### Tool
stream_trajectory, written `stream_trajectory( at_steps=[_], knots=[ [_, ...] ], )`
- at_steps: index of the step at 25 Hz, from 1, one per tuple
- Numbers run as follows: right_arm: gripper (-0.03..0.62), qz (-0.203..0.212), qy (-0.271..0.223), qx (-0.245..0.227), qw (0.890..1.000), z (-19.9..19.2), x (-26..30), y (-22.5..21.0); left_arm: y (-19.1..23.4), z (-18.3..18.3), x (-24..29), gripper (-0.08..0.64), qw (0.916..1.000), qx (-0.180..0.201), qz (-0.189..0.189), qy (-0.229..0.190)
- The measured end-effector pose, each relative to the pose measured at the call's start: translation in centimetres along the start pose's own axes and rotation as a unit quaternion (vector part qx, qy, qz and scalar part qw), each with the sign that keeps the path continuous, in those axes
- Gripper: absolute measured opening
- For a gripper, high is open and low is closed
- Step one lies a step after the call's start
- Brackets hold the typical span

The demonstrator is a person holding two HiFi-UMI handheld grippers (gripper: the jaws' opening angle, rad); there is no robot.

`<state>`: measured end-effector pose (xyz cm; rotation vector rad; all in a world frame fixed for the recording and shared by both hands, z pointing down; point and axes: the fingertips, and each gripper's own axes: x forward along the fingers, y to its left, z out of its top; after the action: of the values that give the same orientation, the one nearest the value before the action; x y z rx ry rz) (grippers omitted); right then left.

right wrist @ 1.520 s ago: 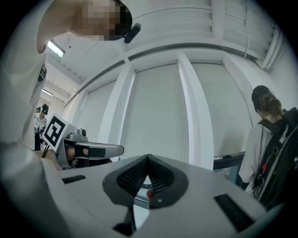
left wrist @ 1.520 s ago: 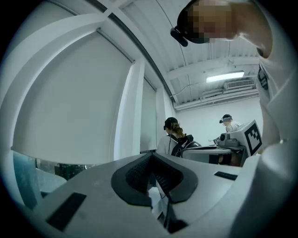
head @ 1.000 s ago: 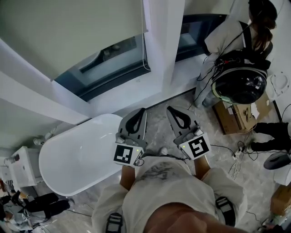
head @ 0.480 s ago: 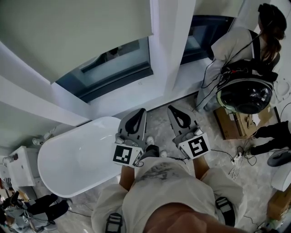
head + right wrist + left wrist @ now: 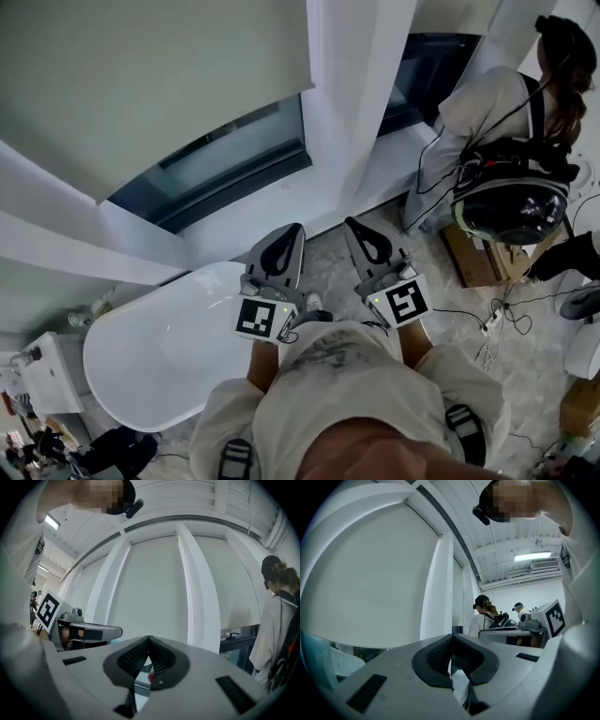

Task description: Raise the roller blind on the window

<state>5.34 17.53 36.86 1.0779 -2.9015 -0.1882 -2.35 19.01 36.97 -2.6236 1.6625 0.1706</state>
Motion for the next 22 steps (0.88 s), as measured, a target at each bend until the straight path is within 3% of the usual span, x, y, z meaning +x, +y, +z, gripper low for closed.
stream_trajectory(
  at_steps=[13, 22],
  knots=[
    [0.061, -0.032, 0.008, 0.002, 0.999, -1.0, 5.2, -2.3, 4.8, -1.4, 4.0, 0.008, 0.9997, -0.005, -0.022, 0.011],
    [0.061, -0.018, -0.001, 0.006, 1.000, -2.0, 8.8, -6.5, 7.0, -2.8, 8.6, 0.008, 0.9998, -0.005, -0.001, 0.020]
  ],
)
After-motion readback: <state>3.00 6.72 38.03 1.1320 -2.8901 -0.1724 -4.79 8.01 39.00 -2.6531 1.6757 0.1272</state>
